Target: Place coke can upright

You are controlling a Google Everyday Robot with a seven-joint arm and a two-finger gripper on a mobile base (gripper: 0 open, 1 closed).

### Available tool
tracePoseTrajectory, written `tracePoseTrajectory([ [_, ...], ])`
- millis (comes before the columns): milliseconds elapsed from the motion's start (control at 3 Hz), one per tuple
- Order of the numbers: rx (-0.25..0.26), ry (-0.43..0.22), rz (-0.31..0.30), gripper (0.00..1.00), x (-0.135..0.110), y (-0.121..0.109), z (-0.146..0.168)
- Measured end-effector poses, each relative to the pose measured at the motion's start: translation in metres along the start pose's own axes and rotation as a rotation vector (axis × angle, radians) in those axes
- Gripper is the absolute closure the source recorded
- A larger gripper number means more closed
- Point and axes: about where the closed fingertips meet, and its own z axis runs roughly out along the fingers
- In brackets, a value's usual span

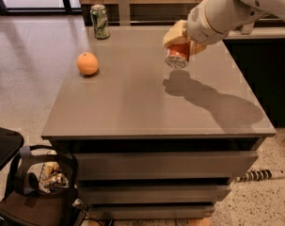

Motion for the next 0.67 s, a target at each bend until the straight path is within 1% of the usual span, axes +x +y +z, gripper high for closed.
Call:
tracePoseTrajectory([
  [333,-0.096,-0.115,-0.111,1.0,-0.015,0.014,-0.017],
  [667,-0.188,-0.23,-0.228,1.0,-0.02,0.033,-0.02],
])
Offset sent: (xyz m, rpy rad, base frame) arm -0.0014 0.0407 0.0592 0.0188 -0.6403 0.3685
